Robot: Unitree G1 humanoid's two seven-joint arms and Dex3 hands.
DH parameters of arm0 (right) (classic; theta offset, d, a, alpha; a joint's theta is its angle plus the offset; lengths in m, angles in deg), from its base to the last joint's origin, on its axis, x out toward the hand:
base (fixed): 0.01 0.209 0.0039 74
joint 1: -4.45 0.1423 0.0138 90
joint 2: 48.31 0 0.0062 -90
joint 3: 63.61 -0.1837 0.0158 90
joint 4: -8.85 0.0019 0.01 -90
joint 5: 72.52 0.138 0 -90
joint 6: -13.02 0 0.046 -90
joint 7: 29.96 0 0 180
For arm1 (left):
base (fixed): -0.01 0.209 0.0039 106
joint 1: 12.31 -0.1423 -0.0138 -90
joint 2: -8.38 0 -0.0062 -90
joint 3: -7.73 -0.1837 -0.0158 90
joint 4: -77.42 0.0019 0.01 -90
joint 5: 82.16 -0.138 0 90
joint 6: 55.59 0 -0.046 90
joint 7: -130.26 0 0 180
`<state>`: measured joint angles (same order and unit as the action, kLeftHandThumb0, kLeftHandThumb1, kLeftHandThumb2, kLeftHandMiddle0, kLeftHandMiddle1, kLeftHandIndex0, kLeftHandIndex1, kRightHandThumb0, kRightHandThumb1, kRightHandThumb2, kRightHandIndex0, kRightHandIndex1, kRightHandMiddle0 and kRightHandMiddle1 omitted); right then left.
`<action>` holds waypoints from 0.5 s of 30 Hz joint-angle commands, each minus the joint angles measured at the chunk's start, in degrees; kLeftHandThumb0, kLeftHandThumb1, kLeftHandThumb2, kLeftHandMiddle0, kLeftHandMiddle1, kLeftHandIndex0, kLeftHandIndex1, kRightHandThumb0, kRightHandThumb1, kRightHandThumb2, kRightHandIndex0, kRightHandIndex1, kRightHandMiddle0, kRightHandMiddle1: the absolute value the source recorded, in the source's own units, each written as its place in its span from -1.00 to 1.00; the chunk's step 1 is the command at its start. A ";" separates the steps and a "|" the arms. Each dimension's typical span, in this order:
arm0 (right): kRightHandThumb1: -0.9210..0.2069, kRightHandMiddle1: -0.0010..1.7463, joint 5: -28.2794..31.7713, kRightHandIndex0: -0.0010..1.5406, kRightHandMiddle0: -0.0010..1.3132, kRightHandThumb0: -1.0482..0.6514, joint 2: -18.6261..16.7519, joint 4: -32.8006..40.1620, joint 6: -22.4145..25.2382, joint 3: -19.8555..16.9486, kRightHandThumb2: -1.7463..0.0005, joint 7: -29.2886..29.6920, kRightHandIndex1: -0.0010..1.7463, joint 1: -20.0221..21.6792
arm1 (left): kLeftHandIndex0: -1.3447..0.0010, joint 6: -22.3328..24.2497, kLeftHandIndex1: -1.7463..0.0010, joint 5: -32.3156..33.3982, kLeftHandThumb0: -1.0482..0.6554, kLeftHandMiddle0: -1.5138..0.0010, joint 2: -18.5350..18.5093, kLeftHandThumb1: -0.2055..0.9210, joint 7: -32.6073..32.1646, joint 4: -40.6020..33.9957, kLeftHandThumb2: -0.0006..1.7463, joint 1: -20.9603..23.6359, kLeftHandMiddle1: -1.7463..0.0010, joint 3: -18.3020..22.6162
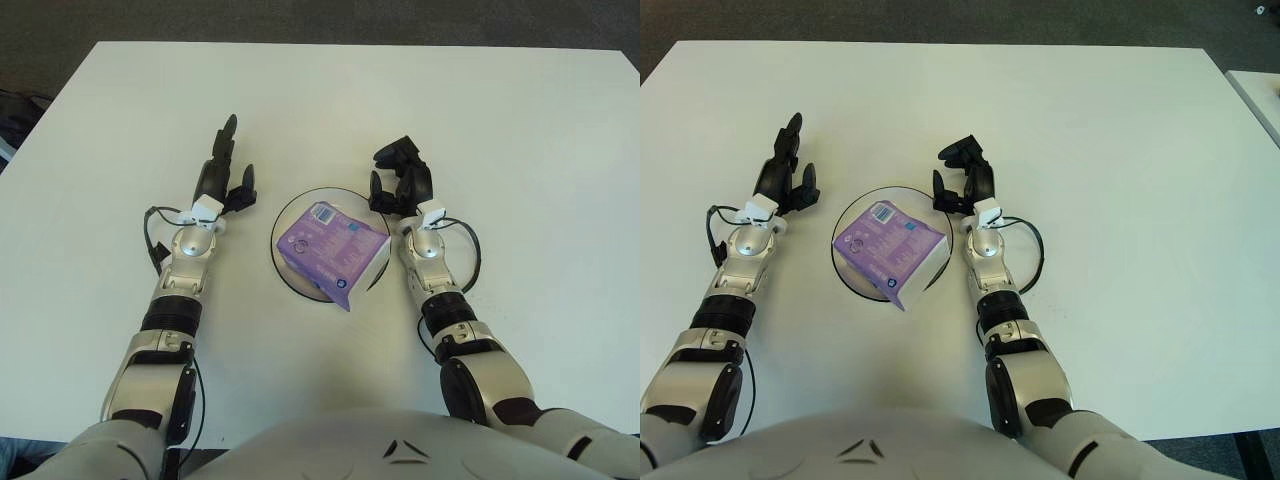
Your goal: Put the tissue paper into the plate.
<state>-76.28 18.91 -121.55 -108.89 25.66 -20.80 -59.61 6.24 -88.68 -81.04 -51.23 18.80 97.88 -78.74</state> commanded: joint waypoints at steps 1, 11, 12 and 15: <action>0.00 0.84 -0.33 -0.16 -0.37 0.22 0.83 -6.64 3.03 -0.38 -0.39 0.35 0.93 -7.81 | 1.00 -0.82 0.68 -0.35 -0.77 0.89 0.64 1.00 -1.50 1.29 0.08 -1.60 0.99 0.48; 0.00 0.83 0.44 -0.17 -0.36 0.22 1.32 -6.40 3.90 -0.68 -0.39 -0.83 0.94 -7.51 | 1.00 -2.26 0.65 -1.00 -0.74 0.84 1.84 1.00 -4.26 2.47 0.08 -3.06 0.98 0.52; 0.00 0.83 0.55 -0.17 -0.36 0.22 1.34 -6.33 3.97 -0.73 -0.39 -0.98 0.94 -7.51 | 1.00 -2.37 0.65 -0.94 -0.74 0.84 1.91 1.00 -4.34 2.67 0.08 -3.20 0.98 0.57; 0.00 0.82 0.81 -0.18 -0.35 0.22 1.41 -6.28 4.02 -0.92 -0.39 -1.36 0.95 -7.49 | 1.00 -2.60 0.65 -0.73 -0.73 0.84 2.06 1.00 -4.48 3.33 0.07 -3.45 0.98 0.68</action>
<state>-76.03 19.11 -121.60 -108.57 25.62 -21.64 -59.62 4.43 -89.36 -79.55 -54.88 20.11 96.94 -78.36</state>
